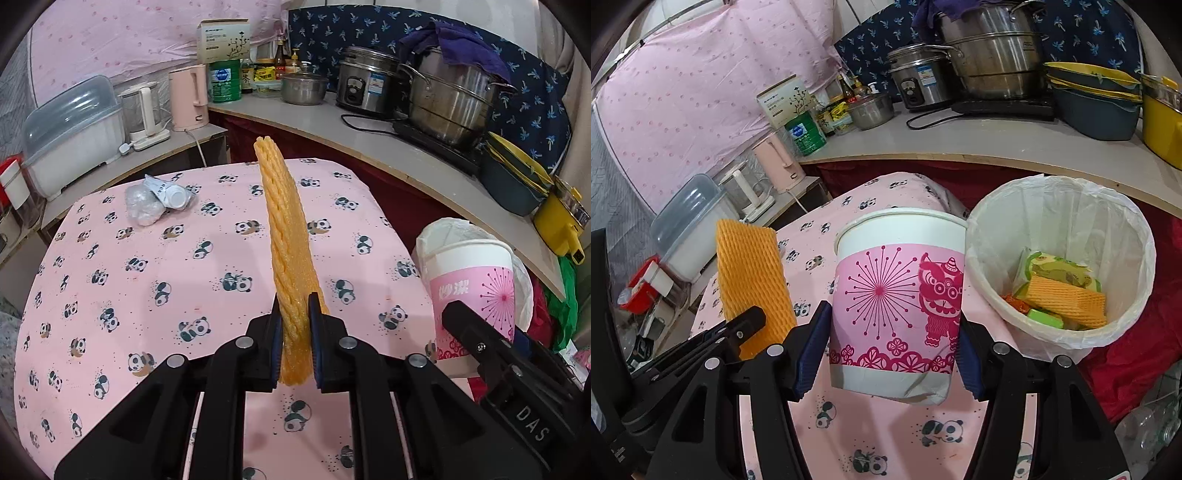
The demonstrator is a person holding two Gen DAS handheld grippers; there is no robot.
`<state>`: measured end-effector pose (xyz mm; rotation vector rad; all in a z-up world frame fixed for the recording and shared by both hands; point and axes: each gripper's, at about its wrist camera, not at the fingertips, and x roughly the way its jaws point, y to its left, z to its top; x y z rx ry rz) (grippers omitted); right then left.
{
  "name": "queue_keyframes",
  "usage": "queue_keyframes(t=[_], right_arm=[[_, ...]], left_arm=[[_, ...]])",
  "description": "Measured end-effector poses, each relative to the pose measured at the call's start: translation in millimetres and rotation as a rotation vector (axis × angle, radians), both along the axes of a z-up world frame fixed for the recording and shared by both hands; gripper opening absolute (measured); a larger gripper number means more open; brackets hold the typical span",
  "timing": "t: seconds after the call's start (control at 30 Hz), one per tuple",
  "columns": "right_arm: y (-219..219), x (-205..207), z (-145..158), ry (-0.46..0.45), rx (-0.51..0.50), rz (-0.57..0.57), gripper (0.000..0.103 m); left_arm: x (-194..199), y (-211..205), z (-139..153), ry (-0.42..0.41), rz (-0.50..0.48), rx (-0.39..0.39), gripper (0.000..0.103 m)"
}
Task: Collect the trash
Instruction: 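Carry the pink cup in the right gripper while the left carries the foam net over the bin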
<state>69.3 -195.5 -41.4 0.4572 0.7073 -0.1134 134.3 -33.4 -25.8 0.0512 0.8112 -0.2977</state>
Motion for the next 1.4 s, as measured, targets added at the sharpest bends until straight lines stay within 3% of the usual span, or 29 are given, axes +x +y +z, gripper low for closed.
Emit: queue_keyframes(t=[0.67, 1.13, 1.2, 1.27, 1.4], right_arm=[[-121.9, -62.2, -5.0, -0.035, 0.050, -0.246, 0.060], [-192.6, -91.4, -20.4, -0.029, 0.086, -0.409, 0.060], [-196.8, -88.6, -22.4, -0.025, 0.087, -0.415, 0.060], [-199.6, -84.5, -23.8, -0.021, 0.085, -0.415, 0.060], [-200.6, -75.2, -24.5, -0.014, 0.065, -0.408, 0.060]], left_arm=[[-28.8, -133.2, 6.6, -0.018, -0.241, 0.047, 0.013], [-17.8, -213.4, -11.1, 0.038, -0.398, 0.036, 0.015], [-14.3, -220.3, -14.3, 0.045, -0.404, 0.032, 0.021], [-12.2, -223.2, -15.2, 0.030, -0.394, 0.037, 0.046], [-10.2, -225.0, -16.1, -0.007, -0.387, 0.051, 0.053]])
